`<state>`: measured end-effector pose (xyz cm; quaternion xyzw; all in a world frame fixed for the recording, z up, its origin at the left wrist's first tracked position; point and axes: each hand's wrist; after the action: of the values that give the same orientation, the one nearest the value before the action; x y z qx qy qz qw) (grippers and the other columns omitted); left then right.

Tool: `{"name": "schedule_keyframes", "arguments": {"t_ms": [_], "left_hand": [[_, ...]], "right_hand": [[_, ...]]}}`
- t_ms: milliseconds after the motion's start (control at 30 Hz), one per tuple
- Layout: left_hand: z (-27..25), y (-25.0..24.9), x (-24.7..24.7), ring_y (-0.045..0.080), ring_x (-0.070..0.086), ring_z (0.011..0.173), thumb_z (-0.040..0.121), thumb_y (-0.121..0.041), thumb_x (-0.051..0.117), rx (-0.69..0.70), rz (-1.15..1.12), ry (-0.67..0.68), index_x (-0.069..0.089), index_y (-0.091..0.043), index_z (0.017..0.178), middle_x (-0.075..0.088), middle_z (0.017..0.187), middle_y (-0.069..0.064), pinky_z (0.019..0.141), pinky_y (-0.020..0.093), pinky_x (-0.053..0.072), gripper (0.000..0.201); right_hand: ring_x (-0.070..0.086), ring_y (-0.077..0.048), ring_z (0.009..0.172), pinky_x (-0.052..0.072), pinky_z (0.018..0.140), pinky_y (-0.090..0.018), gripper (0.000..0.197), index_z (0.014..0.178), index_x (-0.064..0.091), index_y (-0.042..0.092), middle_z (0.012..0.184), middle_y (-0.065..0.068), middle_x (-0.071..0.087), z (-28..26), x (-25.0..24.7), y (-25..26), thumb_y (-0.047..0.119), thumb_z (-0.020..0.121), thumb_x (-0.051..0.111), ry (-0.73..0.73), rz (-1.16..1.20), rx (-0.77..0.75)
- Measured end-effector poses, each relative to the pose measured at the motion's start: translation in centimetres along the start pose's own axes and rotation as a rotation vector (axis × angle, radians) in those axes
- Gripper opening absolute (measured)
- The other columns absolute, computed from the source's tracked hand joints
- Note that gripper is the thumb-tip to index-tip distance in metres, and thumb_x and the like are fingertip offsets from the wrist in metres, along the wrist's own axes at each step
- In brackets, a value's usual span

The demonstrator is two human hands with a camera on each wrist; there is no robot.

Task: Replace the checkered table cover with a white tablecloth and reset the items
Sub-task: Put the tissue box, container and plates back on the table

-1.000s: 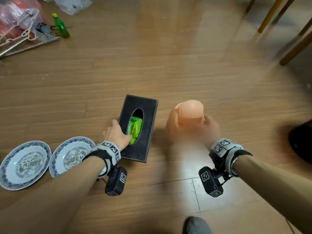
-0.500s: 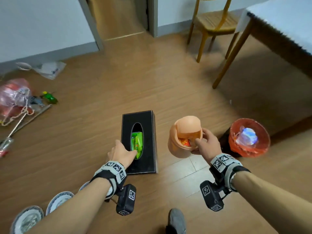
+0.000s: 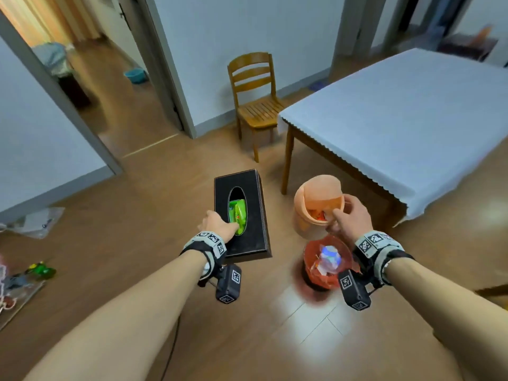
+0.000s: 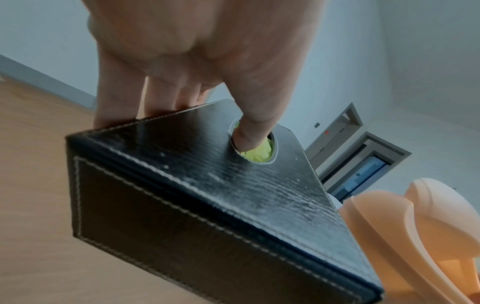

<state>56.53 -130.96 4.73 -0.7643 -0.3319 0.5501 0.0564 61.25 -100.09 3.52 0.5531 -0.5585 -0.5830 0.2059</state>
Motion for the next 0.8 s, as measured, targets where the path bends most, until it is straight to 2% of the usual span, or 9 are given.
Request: {"name": "schedule_keyframes", "arguments": {"t_ms": [67, 167, 233, 300, 400, 533, 700, 800], "left_hand": [[1.1, -4.4, 0.8, 0.036, 0.055, 0.117, 0.080, -0.041, 0.073, 0.038, 0.004, 0.010, 0.041, -0.002, 0.132, 0.057, 0.127, 0.016, 0.093, 0.041, 0.047, 0.072], [3.0, -10.7, 2.9, 0.035, 0.060, 0.109, 0.075, -0.044, 0.076, 0.095, 0.000, 0.034, 0.046, -0.003, 0.128, 0.062, 0.120, 0.015, 0.090, 0.041, 0.052, 0.073], [4.4, -14.7, 4.8, 0.036, 0.061, 0.109, 0.073, -0.045, 0.076, 0.131, 0.006, 0.059, 0.048, -0.003, 0.128, 0.063, 0.120, 0.015, 0.092, 0.043, 0.052, 0.075], [5.6, -18.8, 6.8, 0.035, 0.061, 0.109, 0.073, -0.046, 0.076, 0.166, 0.016, 0.097, 0.047, -0.003, 0.129, 0.062, 0.122, 0.015, 0.092, 0.043, 0.052, 0.076], [7.4, -24.9, 9.9, 0.035, 0.060, 0.110, 0.076, -0.046, 0.074, 0.208, 0.017, 0.150, 0.046, -0.004, 0.132, 0.060, 0.125, 0.014, 0.089, 0.039, 0.050, 0.075], [9.7, -33.3, 13.7, 0.036, 0.059, 0.113, 0.075, -0.044, 0.074, 0.239, -0.012, 0.214, 0.044, -0.001, 0.134, 0.060, 0.127, 0.016, 0.091, 0.039, 0.049, 0.079], [11.4, -41.9, 17.4, 0.036, 0.060, 0.111, 0.075, -0.045, 0.074, 0.262, 0.005, 0.258, 0.043, 0.000, 0.133, 0.060, 0.126, 0.016, 0.090, 0.039, 0.051, 0.080], [12.6, -46.2, 19.4, 0.035, 0.060, 0.111, 0.076, -0.046, 0.074, 0.274, 0.036, 0.259, 0.045, -0.001, 0.132, 0.059, 0.127, 0.016, 0.090, 0.039, 0.052, 0.077]], "right_hand": [[0.073, -0.021, 0.064, 0.063, 0.067, -0.035, 0.050, 0.137, 0.047, 0.024, 0.118, 0.003, 0.057, 1.6, -3.5, 0.5, 0.019, 0.090, 0.064, -0.065, -0.017, -0.008], [0.074, -0.025, 0.063, 0.063, 0.068, -0.040, 0.053, 0.139, 0.046, 0.021, 0.120, -0.001, 0.059, 4.5, -8.1, 0.7, 0.021, 0.090, 0.066, -0.122, 0.012, -0.001], [0.073, -0.032, 0.068, 0.063, 0.070, -0.047, 0.054, 0.139, 0.046, 0.018, 0.120, -0.004, 0.058, 6.4, -10.7, 0.7, 0.018, 0.089, 0.067, -0.167, 0.049, 0.023], [0.072, -0.035, 0.075, 0.062, 0.068, -0.049, 0.055, 0.139, 0.046, 0.016, 0.123, -0.005, 0.057, 8.4, -13.2, 0.7, 0.013, 0.088, 0.066, -0.219, 0.080, 0.034], [0.071, -0.032, 0.076, 0.062, 0.067, -0.049, 0.054, 0.140, 0.046, 0.015, 0.123, -0.001, 0.054, 11.7, -16.8, 0.7, 0.012, 0.088, 0.064, -0.272, 0.074, 0.054], [0.070, -0.031, 0.088, 0.063, 0.065, -0.045, 0.059, 0.142, 0.044, 0.018, 0.130, -0.003, 0.054, 16.7, -21.3, 0.4, 0.015, 0.087, 0.066, -0.301, 0.097, 0.104], [0.073, -0.027, 0.077, 0.063, 0.063, -0.043, 0.054, 0.137, 0.047, 0.020, 0.128, -0.002, 0.056, 22.9, -25.7, -0.2, 0.018, 0.088, 0.068, -0.332, 0.105, 0.149], [0.072, -0.025, 0.077, 0.063, 0.061, -0.039, 0.053, 0.137, 0.047, 0.019, 0.126, -0.002, 0.056, 26.8, -27.8, -0.9, 0.015, 0.088, 0.067, -0.332, 0.119, 0.162]]}}
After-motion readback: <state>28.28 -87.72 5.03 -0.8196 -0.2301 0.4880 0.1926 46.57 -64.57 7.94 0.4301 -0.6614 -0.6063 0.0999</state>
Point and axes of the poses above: each hand's wrist, its own z-axis towards the middle knuckle, its own x-axis out of the palm, y = z × x
